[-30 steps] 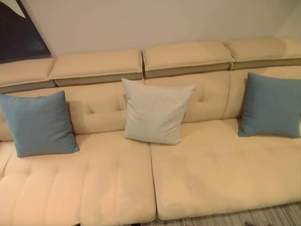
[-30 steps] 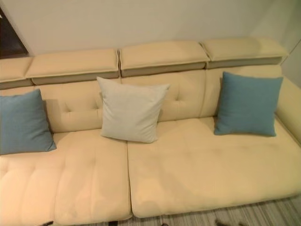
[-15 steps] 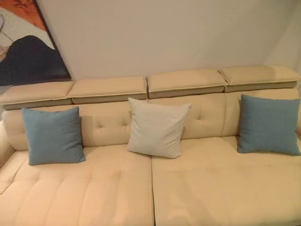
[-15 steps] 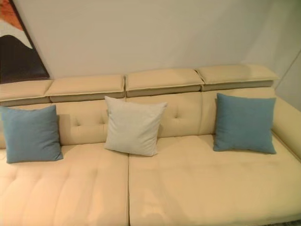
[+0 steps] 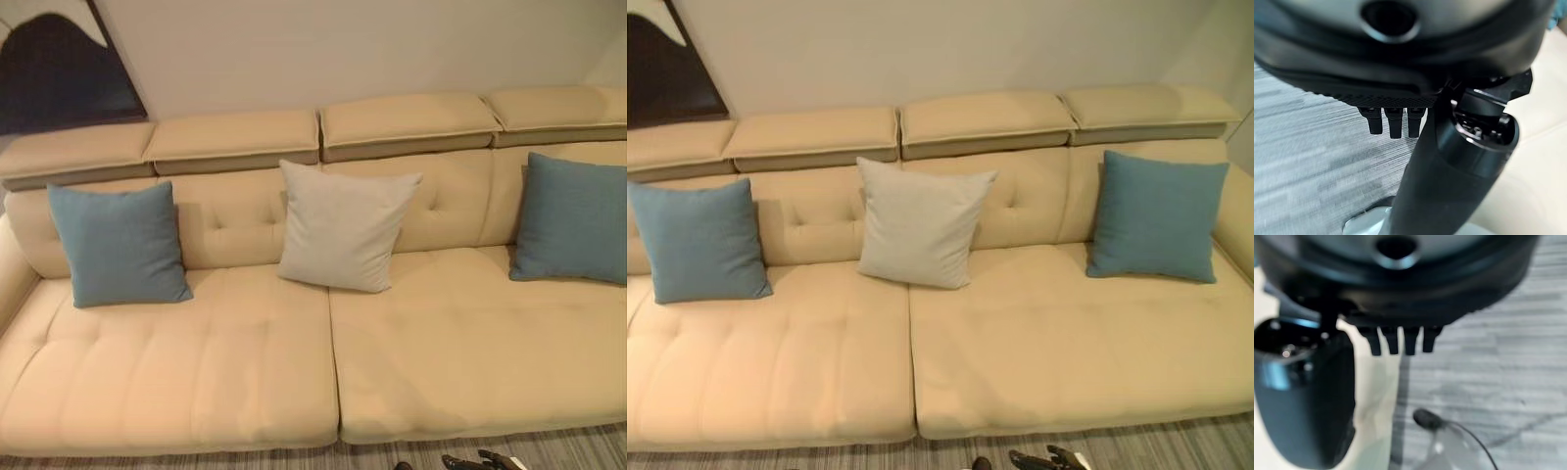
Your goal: Pick up all the scattered cushions and arrange them neatly on the sofa.
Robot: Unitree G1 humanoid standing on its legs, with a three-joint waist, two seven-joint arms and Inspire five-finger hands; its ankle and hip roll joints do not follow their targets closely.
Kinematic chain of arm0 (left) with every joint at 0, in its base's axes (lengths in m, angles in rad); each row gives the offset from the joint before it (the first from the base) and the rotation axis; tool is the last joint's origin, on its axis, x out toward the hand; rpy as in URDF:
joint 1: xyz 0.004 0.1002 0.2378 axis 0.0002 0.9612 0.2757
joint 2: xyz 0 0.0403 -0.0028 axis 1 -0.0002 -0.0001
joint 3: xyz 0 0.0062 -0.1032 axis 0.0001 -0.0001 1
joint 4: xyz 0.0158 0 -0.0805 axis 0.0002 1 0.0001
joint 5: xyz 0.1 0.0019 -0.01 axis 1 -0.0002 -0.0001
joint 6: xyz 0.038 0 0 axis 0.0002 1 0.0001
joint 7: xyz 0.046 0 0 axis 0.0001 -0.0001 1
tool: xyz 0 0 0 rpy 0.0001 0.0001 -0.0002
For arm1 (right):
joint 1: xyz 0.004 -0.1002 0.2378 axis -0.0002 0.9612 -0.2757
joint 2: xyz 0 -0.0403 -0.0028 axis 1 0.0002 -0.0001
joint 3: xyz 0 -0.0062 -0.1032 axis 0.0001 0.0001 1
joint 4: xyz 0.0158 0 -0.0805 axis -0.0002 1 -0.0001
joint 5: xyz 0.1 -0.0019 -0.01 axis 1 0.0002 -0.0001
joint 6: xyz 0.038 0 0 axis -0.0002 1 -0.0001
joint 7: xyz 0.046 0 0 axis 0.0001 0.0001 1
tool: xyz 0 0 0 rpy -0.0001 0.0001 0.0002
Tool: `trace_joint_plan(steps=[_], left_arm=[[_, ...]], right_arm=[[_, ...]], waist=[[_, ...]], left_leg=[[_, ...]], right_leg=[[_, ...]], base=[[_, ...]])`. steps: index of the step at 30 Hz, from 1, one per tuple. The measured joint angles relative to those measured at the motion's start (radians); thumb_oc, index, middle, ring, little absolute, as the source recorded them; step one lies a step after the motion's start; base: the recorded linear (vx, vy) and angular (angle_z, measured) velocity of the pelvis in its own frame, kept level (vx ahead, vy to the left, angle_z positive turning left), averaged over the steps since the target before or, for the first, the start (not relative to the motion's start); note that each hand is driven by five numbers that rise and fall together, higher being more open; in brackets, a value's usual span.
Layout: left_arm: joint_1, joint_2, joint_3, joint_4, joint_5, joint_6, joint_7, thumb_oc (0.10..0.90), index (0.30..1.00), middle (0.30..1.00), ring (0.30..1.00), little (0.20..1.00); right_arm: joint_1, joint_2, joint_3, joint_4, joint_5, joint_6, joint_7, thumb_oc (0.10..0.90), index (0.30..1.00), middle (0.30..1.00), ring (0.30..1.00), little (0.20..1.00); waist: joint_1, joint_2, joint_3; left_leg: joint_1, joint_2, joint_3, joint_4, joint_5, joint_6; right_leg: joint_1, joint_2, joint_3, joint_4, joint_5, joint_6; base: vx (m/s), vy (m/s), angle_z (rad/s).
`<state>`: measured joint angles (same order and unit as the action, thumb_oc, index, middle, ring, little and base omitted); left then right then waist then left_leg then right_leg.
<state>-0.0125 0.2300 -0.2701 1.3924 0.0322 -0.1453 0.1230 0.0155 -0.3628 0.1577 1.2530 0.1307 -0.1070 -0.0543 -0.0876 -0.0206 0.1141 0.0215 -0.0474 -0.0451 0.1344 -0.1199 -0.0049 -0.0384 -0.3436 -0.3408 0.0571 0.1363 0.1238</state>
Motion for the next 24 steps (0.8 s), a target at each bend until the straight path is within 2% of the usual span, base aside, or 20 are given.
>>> trace_joint_plan(steps=[1, 3, 5, 6, 7, 8, 10, 11, 12, 13, 16, 21, 24], left_arm=[[-0.005, 0.005, 0.003, 0.001, 0.000, 0.000, 0.001, 0.800, 0.900, 0.900, 0.900, 0.900], [-0.003, 0.006, -0.001, 0.000, 0.012, -0.001, 0.001, 0.800, 0.900, 0.900, 0.900, 0.900], [-0.003, 0.012, 0.000, -0.006, 0.012, -0.001, 0.001, 0.800, 0.900, 0.900, 0.900, 0.900], [0.000, 0.010, 0.000, -0.016, 0.012, -0.001, -0.001, 0.800, 0.900, 0.900, 0.900, 0.900], [-0.002, 0.009, 0.000, -0.020, 0.012, -0.001, -0.001, 0.800, 0.900, 0.900, 0.900, 0.900], [0.005, 0.006, 0.009, -0.020, 0.013, -0.001, -0.001, 0.800, 0.900, 0.900, 0.900, 0.900], [0.010, 0.010, 0.019, -0.006, 0.019, -0.001, -0.003, 0.800, 0.900, 0.900, 0.900, 0.900], [0.006, 0.010, 0.021, 0.000, 0.019, 0.000, -0.004, 0.800, 0.900, 0.900, 0.900, 0.900], [0.010, 0.013, 0.036, 0.003, 0.019, 0.002, -0.006, 0.800, 0.900, 0.900, 0.900, 0.900], [0.028, 0.007, 0.053, 0.006, 0.016, 0.005, -0.006, 0.800, 0.900, 0.900, 0.900, 0.900], [0.053, -0.012, 0.071, 0.003, -0.003, 0.014, -0.012, 0.800, 0.900, 0.900, 0.900, 0.900], [0.075, -0.005, 0.092, 0.001, -0.049, 0.023, -0.023, 0.800, 0.900, 0.900, 0.900, 0.900], [0.075, 0.000, 0.083, 0.001, -0.051, 0.023, -0.022, 0.800, 0.900, 0.900, 0.900, 0.900]], right_arm=[[-0.001, 0.023, -0.003, -0.001, -0.008, -0.001, -0.004, 0.800, 0.900, 0.900, 0.900, 0.900], [0.017, 0.100, -0.002, -0.002, -0.030, -0.003, 0.006, 0.800, 0.900, 0.900, 0.900, 0.900], [0.003, 0.118, -0.001, -0.001, -0.033, -0.001, 0.008, 0.800, 0.900, 0.900, 0.900, 0.900], [-0.005, 0.117, 0.007, -0.001, -0.034, -0.003, 0.007, 0.800, 0.900, 0.900, 0.900, 0.900], [-0.008, 0.116, 0.006, -0.001, -0.033, -0.003, 0.007, 0.800, 0.900, 0.900, 0.900, 0.900], [-0.013, 0.118, 0.002, -0.001, -0.033, -0.004, 0.008, 0.800, 0.900, 0.900, 0.900, 0.900], [-0.031, 0.119, 0.016, 0.019, -0.036, 0.000, 0.011, 0.800, 0.900, 0.900, 0.900, 0.900], [-0.032, 0.121, 0.023, 0.029, -0.038, 0.001, 0.011, 0.800, 0.900, 0.900, 0.900, 0.900], [-0.028, 0.123, 0.032, 0.040, -0.040, 0.004, 0.020, 0.800, 0.900, 0.900, 0.900, 0.900], [-0.022, 0.121, 0.031, 0.038, -0.039, 0.009, 0.027, 0.800, 0.900, 0.900, 0.900, 0.900], [-0.015, 0.097, 0.052, 0.038, -0.040, 0.019, 0.027, 0.800, 0.900, 0.900, 0.900, 0.900], [-0.013, 0.096, 0.062, 0.027, -0.038, 0.022, 0.028, 0.800, 0.900, 0.900, 0.900, 0.900], [-0.013, 0.096, 0.071, 0.025, -0.029, 0.021, 0.027, 0.800, 0.900, 0.900, 0.900, 0.900]], waist=[[0.004, -0.006, 0.001], [0.012, -0.005, 0.001], [0.015, -0.021, 0.002], [0.014, -0.012, 0.011], [0.017, -0.006, 0.014], [0.020, 0.021, 0.021], [0.036, 0.037, 0.006], [0.042, 0.037, 0.003], [0.056, 0.019, -0.013], [0.064, 0.009, -0.019], [0.080, 0.026, -0.039], [0.091, 0.018, -0.091], [0.100, 0.013, -0.104]], left_leg=[[0.000, -0.015, -0.002, -0.015, 0.010, 0.012], [0.022, -0.038, 0.000, -0.088, 0.065, 0.045], [0.004, -0.056, 0.019, -0.083, 0.073, 0.055], [-0.006, -0.053, 0.022, -0.075, 0.072, 0.058], [-0.003, -0.050, 0.024, -0.081, 0.071, 0.059], [-0.001, -0.030, 0.022, -0.090, 0.086, 0.073], [0.004, 0.014, 0.015, -0.111, 0.101, 0.062], [0.010, 0.020, 0.014, -0.114, 0.101, 0.057], [0.013, 0.024, 0.014, -0.125, 0.109, 0.042], [0.020, 0.023, 0.013, -0.135, 0.111, 0.030], [0.026, 0.053, 0.026, -0.150, 0.118, 0.004], [0.029, 0.089, 0.031, -0.177, 0.135, -0.026], [0.037, 0.096, 0.026, -0.187, 0.143, -0.039]], right_leg=[[-0.015, -0.016, 0.009, 0.003, 0.017, 0.015], [-0.039, 0.005, 0.019, 0.006, -0.016, 0.078], [-0.056, 0.015, 0.048, 0.010, 0.022, 0.059], [-0.061, 0.020, 0.074, 0.013, 0.054, 0.057], [-0.066, 0.024, 0.089, 0.020, 0.059, 0.063], [-0.083, 0.051, 0.149, 0.109, -0.025, 0.087], [-0.071, 0.153, 0.211, 0.234, -0.177, 0.082], [-0.071, 0.171, 0.223, 0.244, -0.207, 0.066], [-0.015, 0.202, 0.213, 0.157, -0.224, 0.031], [0.044, 0.208, 0.212, 0.047, -0.206, -0.016], [0.085, 0.251, 0.212, -0.052, -0.157, -0.040], [0.102, 0.292, 0.211, -0.117, -0.124, -0.073], [0.123, 0.303, 0.210, -0.149, -0.109, -0.077]], base=[[-0.32, 0.169, -0.01], [-0.39, 0.174, 0.02], [-0.31, 0.138, -0.12], [-0.23, 0.110, -0.19], [-0.18, 0.089, -0.01], [-0.14, 0.058, 0.03], [-0.13, 0.018, 0.03], [-0.04, -0.051, -0.05], [-0.06, -0.053, -0.04], [-0.07, -0.071, -0.03], [-0.03, -0.084, -0.08], [-0.02, -0.097, -0.08], [-0.03, -0.081, 0.04]])
